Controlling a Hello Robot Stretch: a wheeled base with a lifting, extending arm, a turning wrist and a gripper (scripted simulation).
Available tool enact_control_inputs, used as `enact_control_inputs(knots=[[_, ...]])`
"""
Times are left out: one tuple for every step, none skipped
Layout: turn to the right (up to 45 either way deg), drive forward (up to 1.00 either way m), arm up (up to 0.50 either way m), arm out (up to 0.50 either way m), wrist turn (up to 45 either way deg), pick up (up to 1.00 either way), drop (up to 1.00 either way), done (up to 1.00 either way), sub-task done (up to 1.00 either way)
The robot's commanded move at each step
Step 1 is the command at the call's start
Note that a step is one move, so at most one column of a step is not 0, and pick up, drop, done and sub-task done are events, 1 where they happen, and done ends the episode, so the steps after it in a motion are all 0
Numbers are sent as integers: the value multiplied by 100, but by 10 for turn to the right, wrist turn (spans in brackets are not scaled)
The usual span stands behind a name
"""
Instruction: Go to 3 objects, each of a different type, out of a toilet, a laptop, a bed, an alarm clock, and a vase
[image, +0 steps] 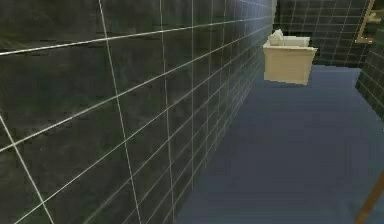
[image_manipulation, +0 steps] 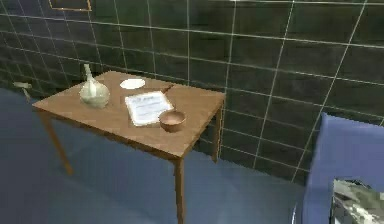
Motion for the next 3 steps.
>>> enact_control_inputs(knots=[[270,0,0,0,0,0,0,0,0],[0,15,0,0,0,0,0,0,0],[390,0,0,0,0,0,0,0,0]])
